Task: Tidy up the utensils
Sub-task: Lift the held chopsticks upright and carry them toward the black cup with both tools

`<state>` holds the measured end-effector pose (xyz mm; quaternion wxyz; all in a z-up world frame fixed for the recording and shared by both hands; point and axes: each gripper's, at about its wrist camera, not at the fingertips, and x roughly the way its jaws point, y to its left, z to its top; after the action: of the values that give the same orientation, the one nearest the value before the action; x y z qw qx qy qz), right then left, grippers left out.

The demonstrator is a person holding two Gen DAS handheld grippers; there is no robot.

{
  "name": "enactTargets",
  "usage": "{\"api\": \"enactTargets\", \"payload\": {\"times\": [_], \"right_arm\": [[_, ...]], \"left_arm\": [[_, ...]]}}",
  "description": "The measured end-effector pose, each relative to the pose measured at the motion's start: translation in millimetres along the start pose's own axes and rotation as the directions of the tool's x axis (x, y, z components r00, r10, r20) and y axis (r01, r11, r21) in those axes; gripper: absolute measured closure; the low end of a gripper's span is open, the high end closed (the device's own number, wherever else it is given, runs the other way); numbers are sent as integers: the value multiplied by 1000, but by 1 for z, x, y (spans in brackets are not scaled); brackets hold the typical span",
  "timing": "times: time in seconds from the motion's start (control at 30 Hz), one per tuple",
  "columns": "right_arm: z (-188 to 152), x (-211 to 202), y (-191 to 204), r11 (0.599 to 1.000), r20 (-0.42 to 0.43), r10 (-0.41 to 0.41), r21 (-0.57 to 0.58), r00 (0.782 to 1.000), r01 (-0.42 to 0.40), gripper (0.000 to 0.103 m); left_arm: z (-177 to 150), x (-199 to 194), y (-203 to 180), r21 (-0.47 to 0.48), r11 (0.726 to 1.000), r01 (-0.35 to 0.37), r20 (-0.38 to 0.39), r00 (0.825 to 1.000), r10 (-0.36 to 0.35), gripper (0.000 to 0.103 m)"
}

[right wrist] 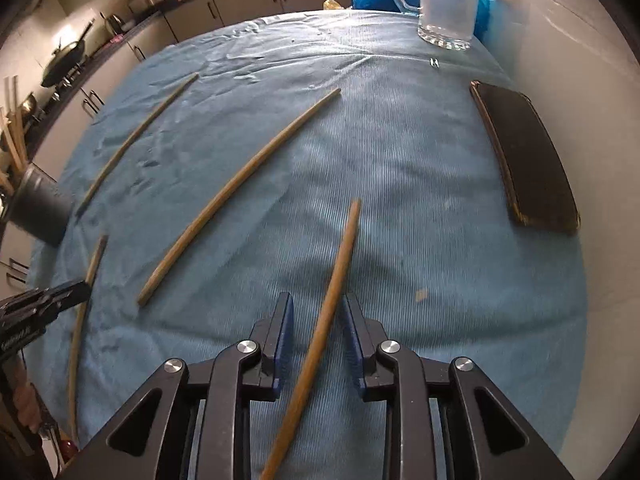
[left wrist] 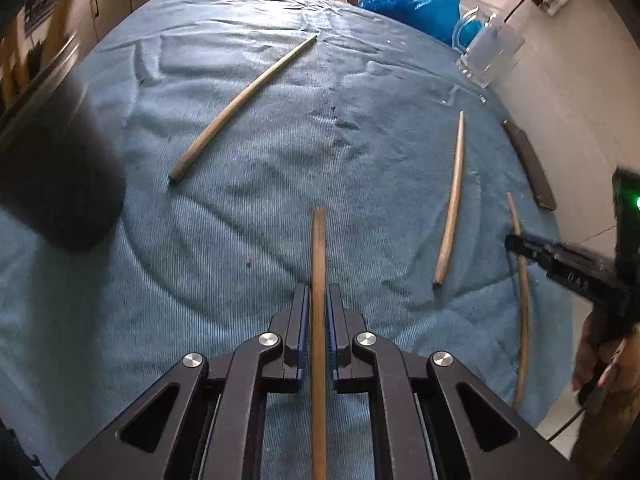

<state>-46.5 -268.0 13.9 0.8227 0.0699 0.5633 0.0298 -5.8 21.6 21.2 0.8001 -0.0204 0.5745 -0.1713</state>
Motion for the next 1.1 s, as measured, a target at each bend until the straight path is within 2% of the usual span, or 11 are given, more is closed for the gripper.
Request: {"api": "enactTargets", "payload": {"times": [0.13, 0.33, 0.37, 0.4, 0.43, 0.5, 0.57, 0.7, 0.73, 0.87, 1.1], "right_arm": [[22, 9, 4, 999, -57, -36, -27, 998, 35, 76], [28, 13, 9, 998, -75, -57, -43, 996, 54, 75], [27, 13, 10, 997, -66, -62, -53, 996, 59, 79], [25, 13, 12, 995, -51, -77, -75, 996, 73, 84], [23, 12, 14, 993, -29, -80, -86, 996, 78, 92], [19, 11, 14, 995, 4, -62, -75, 998, 62, 95], [13, 6, 10, 999, 41, 5, -45, 999, -3, 97], [-8, -19, 17, 998, 160, 66, -35, 985, -61, 97], [-15, -30, 20, 996, 201, 90, -33, 976, -85, 97], [-36, -61, 32, 996, 306, 94, -41, 947, -85, 97], [-60, -107, 53, 992, 446, 126, -71, 886, -106, 97]], "left_arm": [[16, 7, -12, 46, 998, -40, -4, 999, 41, 82], [30, 15, -20, 76, 995, -59, 19, 998, 57, 79], [30, 15, -20, 83, 995, -59, 26, 998, 57, 81], [28, 16, -19, 83, 994, -67, 39, 997, 64, 96], [27, 15, -17, 76, 995, -62, 47, 997, 58, 97], [21, 11, -14, 51, 998, -35, 60, 998, 32, 97], [13, 1, -12, 47, 999, -20, 95, 995, 15, 97], [-4, -36, -11, 54, 999, -3, 209, 978, -9, 97], [-8, -45, -11, 51, 999, 5, 235, 972, -17, 97], [-25, -77, -9, 44, 999, 32, 321, 946, -44, 97], [-49, -120, -23, 71, 997, -24, 441, 898, -10, 97]]}}
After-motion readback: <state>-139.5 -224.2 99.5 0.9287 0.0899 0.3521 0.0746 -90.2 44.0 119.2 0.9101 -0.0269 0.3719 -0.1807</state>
